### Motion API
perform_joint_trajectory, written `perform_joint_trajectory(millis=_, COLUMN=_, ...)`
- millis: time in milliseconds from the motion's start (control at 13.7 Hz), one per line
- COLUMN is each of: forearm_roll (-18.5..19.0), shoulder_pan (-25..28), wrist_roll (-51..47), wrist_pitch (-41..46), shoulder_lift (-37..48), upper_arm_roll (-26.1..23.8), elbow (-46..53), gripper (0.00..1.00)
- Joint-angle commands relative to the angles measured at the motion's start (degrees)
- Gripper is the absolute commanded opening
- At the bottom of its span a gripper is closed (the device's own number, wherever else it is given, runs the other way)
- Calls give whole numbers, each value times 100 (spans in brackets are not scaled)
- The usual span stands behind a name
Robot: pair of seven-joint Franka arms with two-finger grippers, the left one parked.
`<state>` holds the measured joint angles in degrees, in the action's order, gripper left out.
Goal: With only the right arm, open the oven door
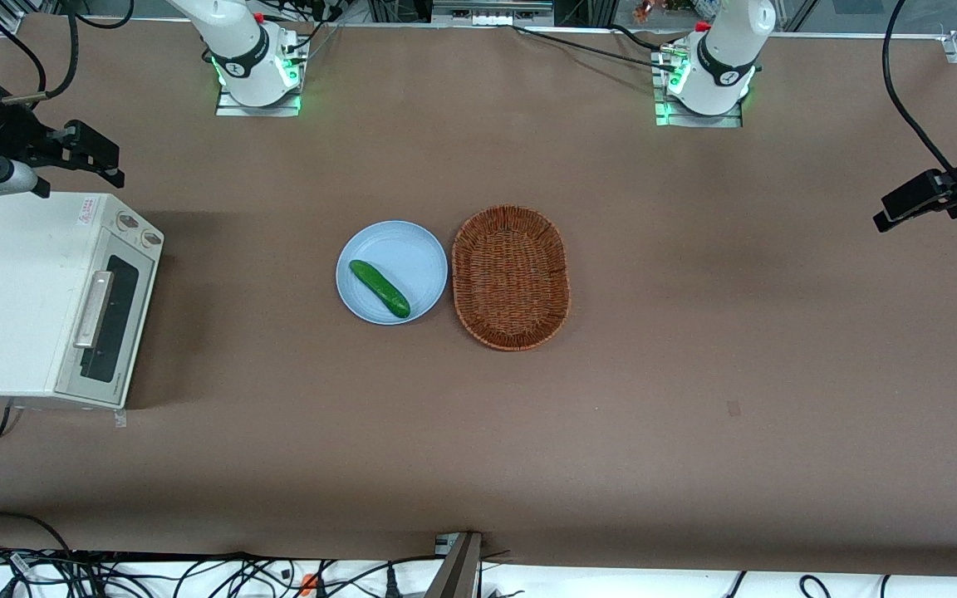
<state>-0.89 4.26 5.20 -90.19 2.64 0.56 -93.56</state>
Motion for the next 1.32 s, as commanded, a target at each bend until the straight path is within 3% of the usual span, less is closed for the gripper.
perform_joint_trajectory(millis=0, forearm_roll=89, shoulder_pan=-22, wrist_roll=26, wrist_pitch=194, shoulder_lift=87, upper_arm_roll=-21, elbow=13, gripper=100)
perform_joint_trajectory(millis=366, forearm_roll=229, shoulder_pan=-31, wrist_roll=87, wrist_pitch=159, shoulder_lift=70, upper_arm_roll=-4, elbow=22, gripper=100)
perform_joint_trajectory(millis=1244, forearm_roll=168, shoulder_pan=-31, wrist_roll=78, wrist_pitch=160, shoulder_lift=105, upper_arm_roll=5, elbow=-13, gripper=100)
